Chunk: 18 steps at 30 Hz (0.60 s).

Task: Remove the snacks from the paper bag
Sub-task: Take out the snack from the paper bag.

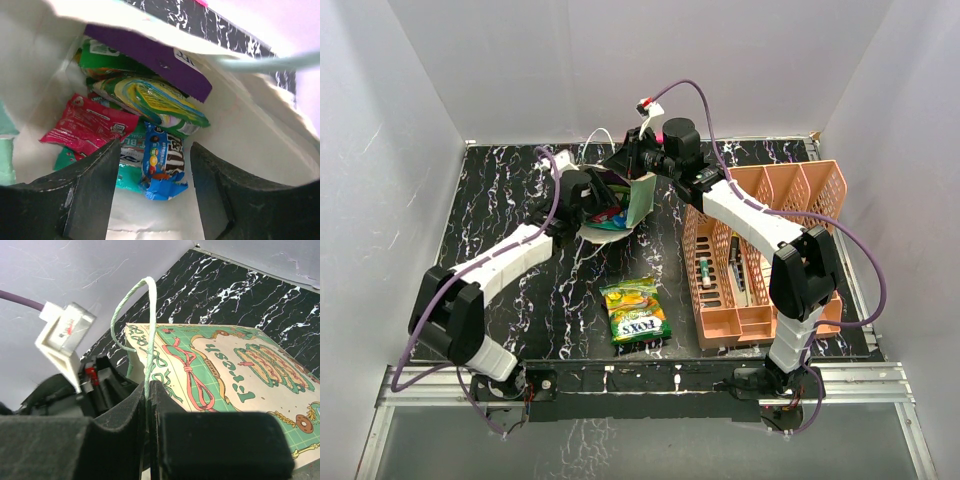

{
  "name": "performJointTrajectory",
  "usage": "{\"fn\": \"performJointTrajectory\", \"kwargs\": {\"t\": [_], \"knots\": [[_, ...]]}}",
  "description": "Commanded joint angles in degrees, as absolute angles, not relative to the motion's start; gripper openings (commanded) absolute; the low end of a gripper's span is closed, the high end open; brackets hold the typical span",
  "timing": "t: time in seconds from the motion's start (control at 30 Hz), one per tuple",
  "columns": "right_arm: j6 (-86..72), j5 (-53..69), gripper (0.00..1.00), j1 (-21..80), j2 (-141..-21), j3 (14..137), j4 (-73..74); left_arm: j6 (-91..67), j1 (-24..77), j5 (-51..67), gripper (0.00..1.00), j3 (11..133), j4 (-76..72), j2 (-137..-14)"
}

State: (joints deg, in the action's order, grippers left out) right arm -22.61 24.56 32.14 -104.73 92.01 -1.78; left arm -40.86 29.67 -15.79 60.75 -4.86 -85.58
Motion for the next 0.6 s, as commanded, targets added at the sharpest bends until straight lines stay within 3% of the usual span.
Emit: {"fn": "performJointTrajectory", "kwargs": {"t": [0.0,0.17,0.57], "knots": [[-23.5,24.6,0.07,31.8,-102.8,94.1,-5.7,-60.5,29.2,-22.0,0.55,58.5,-8.2,-86.1],[-23.4,24.3,0.07,31.8,-102.5,93.9,-5.7,-69.0,29.3,-26.0,0.53,57.9,-10.3,-87.8],[-22.8,24.1,0.07,31.8,-102.1,93.9,-5.3,-78.2,29.4,-30.3,0.63,68.1,-1.9,-96.5]]}}
